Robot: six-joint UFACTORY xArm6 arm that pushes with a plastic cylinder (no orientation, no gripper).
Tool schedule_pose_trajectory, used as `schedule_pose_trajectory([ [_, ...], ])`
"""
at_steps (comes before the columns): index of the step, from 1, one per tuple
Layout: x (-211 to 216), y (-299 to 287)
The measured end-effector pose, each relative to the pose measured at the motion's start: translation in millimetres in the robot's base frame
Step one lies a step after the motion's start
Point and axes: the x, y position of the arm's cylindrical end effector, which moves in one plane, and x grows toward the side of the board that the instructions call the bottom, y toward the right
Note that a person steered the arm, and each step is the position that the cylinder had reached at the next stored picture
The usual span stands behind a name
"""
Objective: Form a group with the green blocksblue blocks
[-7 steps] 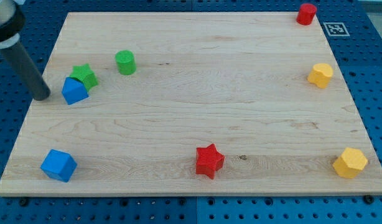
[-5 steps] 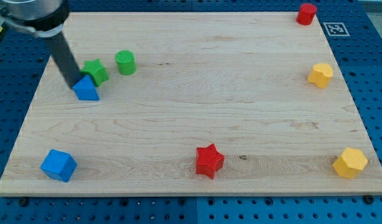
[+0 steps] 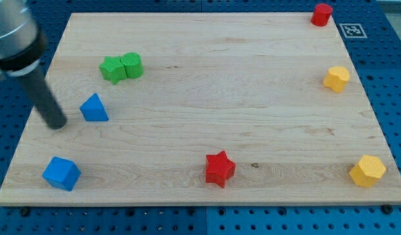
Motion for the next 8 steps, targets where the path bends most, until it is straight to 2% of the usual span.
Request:
schedule_pose_trajectory([
  [2, 101, -12],
  [4, 107, 32],
  [5, 107, 78],
  [8, 109, 71],
])
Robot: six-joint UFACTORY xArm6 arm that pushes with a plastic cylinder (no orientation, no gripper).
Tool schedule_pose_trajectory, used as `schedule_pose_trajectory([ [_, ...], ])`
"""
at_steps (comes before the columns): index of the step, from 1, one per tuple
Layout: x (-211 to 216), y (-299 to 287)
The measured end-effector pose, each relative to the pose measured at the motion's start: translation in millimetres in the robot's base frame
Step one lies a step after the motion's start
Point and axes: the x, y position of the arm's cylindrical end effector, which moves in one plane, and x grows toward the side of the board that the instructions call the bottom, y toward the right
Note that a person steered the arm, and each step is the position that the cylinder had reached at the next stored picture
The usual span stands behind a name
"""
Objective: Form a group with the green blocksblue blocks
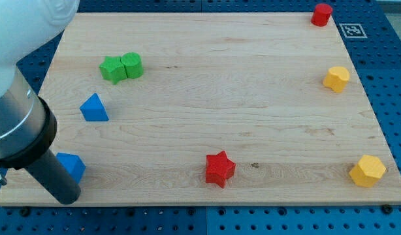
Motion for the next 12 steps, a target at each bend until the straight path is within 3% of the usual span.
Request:
schedule_pose_trajectory([
  [2, -9, -19],
  [7, -105, 22],
  [9, -97, 39],
  [10, -90, 1],
  [11, -116, -23],
  [12, -116, -12],
])
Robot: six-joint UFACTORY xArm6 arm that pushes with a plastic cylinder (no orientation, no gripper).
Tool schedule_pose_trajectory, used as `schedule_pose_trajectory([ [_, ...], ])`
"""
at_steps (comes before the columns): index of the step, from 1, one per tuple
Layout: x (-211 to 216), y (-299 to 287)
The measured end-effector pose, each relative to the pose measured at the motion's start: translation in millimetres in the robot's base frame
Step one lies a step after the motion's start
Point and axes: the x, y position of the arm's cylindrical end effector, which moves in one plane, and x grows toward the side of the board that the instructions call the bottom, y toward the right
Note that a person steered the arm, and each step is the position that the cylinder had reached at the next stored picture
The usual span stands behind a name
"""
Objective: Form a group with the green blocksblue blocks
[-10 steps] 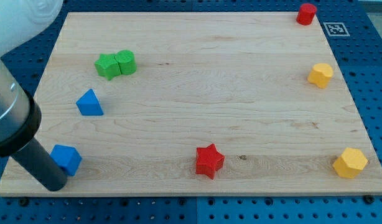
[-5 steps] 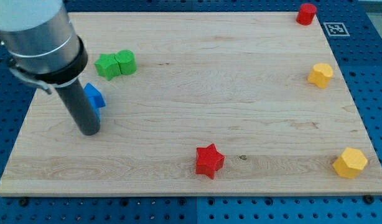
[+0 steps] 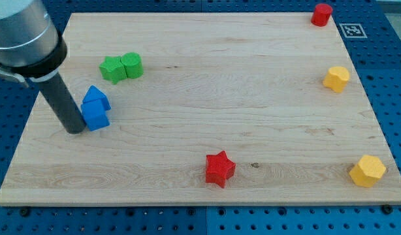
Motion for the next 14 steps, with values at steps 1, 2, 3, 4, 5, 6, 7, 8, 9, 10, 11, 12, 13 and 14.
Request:
schedule_pose_trajectory([
  [1, -10, 22],
  [2, -26, 26],
  [3, -27, 7],
  [4, -27, -6],
  [5, -50, -8],
  [6, -71, -8],
  [7, -87, -8],
  [8, -104, -8],
  [9, -114, -8],
  [10, -107, -18],
  [11, -79, -19],
  [12, -45, -9],
  [13, -16, 13],
  [14, -7, 51],
])
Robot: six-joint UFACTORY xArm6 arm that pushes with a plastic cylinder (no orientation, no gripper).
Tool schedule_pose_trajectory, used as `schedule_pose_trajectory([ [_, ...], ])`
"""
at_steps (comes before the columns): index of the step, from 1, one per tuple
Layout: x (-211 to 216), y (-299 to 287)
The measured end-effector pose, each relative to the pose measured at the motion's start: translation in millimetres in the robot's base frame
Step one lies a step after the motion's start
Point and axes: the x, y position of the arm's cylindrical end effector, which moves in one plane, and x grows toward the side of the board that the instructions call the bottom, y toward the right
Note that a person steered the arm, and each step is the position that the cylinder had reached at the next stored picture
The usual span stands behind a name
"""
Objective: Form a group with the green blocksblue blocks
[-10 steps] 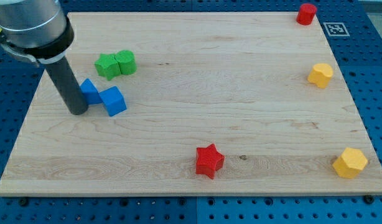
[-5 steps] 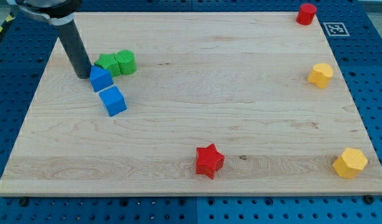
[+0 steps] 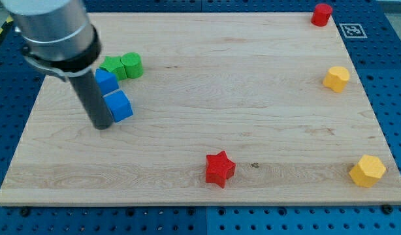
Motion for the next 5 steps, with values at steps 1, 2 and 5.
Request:
schedule_pose_trajectory([
  [1, 0, 32],
  [2, 0, 36],
  [5, -45, 26],
])
